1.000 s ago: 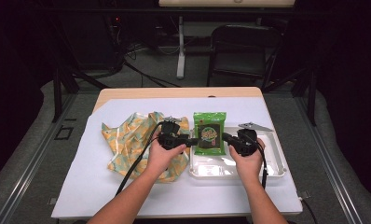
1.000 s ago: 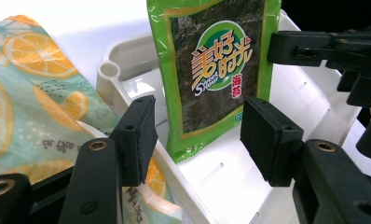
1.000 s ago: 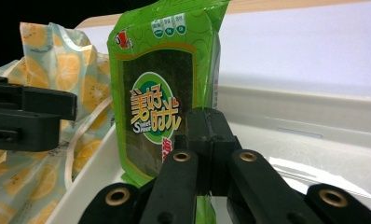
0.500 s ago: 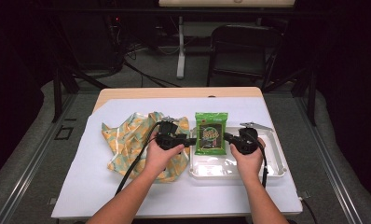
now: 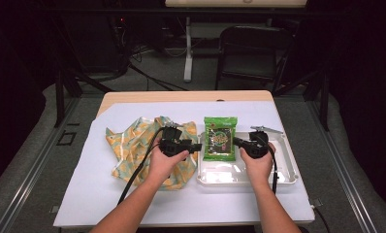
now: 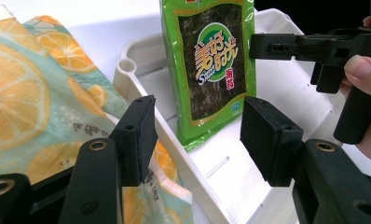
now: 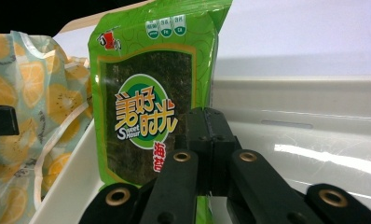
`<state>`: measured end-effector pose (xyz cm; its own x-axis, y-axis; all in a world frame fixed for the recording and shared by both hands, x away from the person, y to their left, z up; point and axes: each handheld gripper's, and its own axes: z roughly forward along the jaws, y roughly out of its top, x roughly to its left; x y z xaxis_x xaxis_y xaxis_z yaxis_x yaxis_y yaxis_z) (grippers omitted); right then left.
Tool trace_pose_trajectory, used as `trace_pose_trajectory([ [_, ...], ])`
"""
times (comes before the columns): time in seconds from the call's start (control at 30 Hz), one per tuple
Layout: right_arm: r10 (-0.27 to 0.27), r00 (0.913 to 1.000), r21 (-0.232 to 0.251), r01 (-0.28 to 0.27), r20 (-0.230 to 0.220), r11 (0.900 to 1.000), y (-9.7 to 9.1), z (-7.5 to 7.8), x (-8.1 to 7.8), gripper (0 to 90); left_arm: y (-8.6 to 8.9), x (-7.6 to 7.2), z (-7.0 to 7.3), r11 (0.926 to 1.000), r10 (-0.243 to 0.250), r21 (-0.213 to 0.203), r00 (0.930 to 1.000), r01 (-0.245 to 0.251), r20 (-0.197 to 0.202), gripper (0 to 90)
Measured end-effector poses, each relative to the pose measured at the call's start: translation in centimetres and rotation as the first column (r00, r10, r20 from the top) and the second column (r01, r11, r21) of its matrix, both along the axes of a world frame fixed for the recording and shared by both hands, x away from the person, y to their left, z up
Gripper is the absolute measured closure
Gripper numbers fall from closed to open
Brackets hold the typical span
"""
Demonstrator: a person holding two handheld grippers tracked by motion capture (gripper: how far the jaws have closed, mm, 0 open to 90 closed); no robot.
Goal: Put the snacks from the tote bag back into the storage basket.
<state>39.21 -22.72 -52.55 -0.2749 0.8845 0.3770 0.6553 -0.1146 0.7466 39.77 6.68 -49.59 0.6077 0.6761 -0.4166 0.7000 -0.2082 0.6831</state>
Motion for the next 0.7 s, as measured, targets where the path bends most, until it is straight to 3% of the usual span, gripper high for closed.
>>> trace_pose_trajectory([
  [0.4, -0.037, 0.9978, 0.052, 0.040, -0.055, 0.9978, -0.2, -0.9, 1.1, 90.0, 0.6, -0.1, 0.0, 0.9999, 0.017, -0.001, 0.9999, -0.017, 0.000, 45.5],
  [0.7, -0.050, 0.9955, 0.049, 0.054, -0.081, 0.9973, -0.3, -1.2, 1.3, 90.0, 0.8, -0.1, -0.1, 0.9997, 0.023, -0.002, 0.9997, -0.023, -0.002, 45.5],
])
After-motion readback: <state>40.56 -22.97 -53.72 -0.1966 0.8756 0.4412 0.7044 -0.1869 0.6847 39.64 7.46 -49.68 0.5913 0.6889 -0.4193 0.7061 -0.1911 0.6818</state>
